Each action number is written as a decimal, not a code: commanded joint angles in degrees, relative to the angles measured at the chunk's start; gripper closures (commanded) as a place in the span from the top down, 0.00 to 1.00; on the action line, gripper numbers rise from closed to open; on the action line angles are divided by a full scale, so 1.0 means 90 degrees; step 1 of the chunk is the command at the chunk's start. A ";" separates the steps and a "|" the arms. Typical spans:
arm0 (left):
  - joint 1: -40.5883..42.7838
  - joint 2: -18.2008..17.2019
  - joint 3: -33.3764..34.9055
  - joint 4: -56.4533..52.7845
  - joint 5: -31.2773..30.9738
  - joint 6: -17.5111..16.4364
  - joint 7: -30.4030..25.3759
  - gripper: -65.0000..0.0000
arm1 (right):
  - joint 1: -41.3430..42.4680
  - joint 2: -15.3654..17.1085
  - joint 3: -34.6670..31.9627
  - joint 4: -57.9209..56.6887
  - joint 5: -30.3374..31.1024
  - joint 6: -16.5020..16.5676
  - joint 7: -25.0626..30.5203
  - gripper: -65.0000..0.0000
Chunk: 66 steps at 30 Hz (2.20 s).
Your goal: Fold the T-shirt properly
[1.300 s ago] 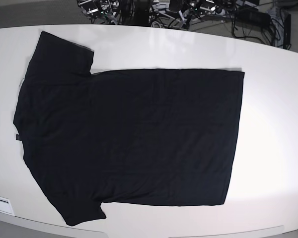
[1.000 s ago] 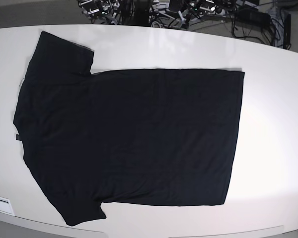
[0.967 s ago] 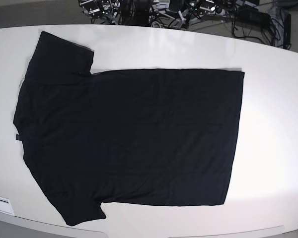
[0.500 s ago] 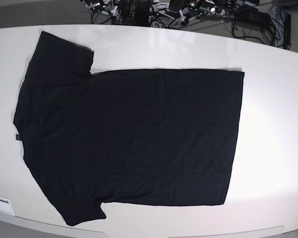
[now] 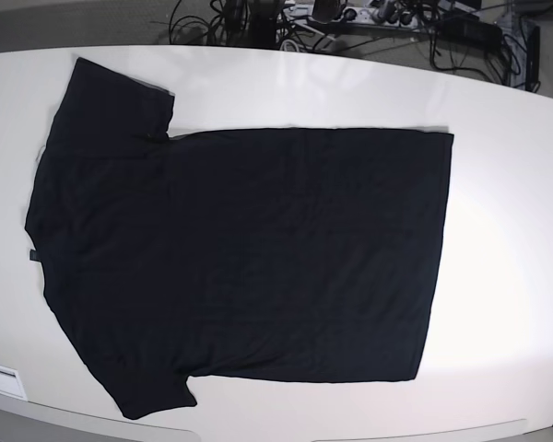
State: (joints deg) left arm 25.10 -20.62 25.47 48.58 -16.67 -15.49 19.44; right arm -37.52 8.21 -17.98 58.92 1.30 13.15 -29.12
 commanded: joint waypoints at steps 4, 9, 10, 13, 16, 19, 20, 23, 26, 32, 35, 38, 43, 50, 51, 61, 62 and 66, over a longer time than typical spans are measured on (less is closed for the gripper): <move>0.1088 -0.0933 0.0000 0.1821 0.0005 0.0158 0.0068 0.00 | -0.1173 0.0355 -0.0002 0.1829 0.0015 -0.0211 -0.0027 0.00; 0.2293 -0.2096 -0.0092 0.3973 0.0503 0.0653 0.0066 0.00 | -0.2378 0.0894 0.0002 0.3730 0.0007 -0.0704 0.0194 0.00; 0.2506 -0.2290 -0.0180 0.4364 0.0682 0.0741 0.0068 0.00 | -0.2577 0.0993 0.0002 0.4061 -0.0019 -0.0797 0.0185 0.00; 0.3048 -0.2705 -0.0644 0.5391 0.1132 0.0903 0.0216 0.00 | -0.3123 0.1209 0.0002 0.4949 -0.0437 -0.1212 0.0185 0.00; 0.3478 -0.2917 -0.1297 0.6254 0.1280 0.0891 0.0551 0.00 | -0.3597 0.1224 0.0053 0.5651 -0.1008 -0.1654 0.0185 0.00; 0.3806 -0.2946 -0.2025 0.7002 0.1355 0.0894 0.0641 0.00 | -0.3915 0.1224 0.0202 0.6181 -0.1256 -0.2023 0.0175 0.00; 0.3878 -0.2946 -0.2256 0.7232 0.1348 0.0894 0.0658 0.00 | -0.3990 0.1224 0.0282 0.6331 -0.1311 -0.2120 0.0141 0.00; 0.3951 -0.2943 -0.2839 0.7864 0.1350 0.0896 0.0663 0.00 | -0.4138 0.1224 0.0576 0.6742 -0.1343 -0.2212 0.0107 0.00; 0.3946 -0.2946 -0.3291 0.8485 0.1355 0.0896 0.0658 0.00 | -0.4165 0.1224 0.0886 0.7104 -0.1343 -0.2370 0.0095 0.00; 0.3946 -0.2946 -0.4029 0.9603 0.1511 0.0896 0.0704 0.00 | -0.4165 0.1222 0.1676 0.7927 -0.1341 -0.2463 0.0112 0.00; 0.3927 -0.2946 -0.4269 0.9603 0.1800 0.0899 0.0663 0.00 | -0.4165 0.1222 0.2067 0.8408 -0.1336 -0.2465 0.0095 0.00; 0.3750 -0.2941 -0.4340 0.9603 0.1940 0.0967 0.0610 0.00 | -0.4165 0.1222 0.2414 0.8454 -0.1292 -0.2467 0.0158 0.00; 0.3359 -0.2897 -0.4340 0.9603 0.2021 0.1013 0.0471 0.00 | -0.4165 0.1222 0.2781 0.8454 -0.1265 -0.1994 0.0663 0.00; 0.2781 -0.2902 -0.4335 0.9287 0.2176 0.0095 -0.0036 0.00 | -0.3429 0.1222 0.2793 0.8454 -0.1241 -0.0590 0.0704 0.00; 0.2671 -0.2926 -0.4335 0.9080 0.2227 -0.0138 -0.0175 0.00 | -0.3308 0.1222 0.2793 0.8454 -0.1166 -0.0398 0.0721 0.00; 0.1846 -0.3378 -0.4333 0.7856 0.2373 -0.1212 -0.1328 0.65 | -0.2812 0.1224 0.2790 0.8454 -0.0962 0.0080 0.0884 0.40; 0.1787 -0.3449 -0.4333 0.7822 0.2273 -0.1214 -0.1328 0.65 | -0.2810 0.1224 0.2790 0.8454 -0.0964 0.0080 0.0884 0.46; 0.1569 -0.3920 -0.4031 0.7720 0.2331 -0.1484 -0.1336 0.65 | -0.2812 0.1224 0.2790 0.8454 -0.0981 0.0168 0.0884 0.47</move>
State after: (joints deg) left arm 39.51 -54.98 -10.26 117.47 4.56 -29.47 8.60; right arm -62.06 18.94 6.90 134.19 -7.51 14.87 -22.06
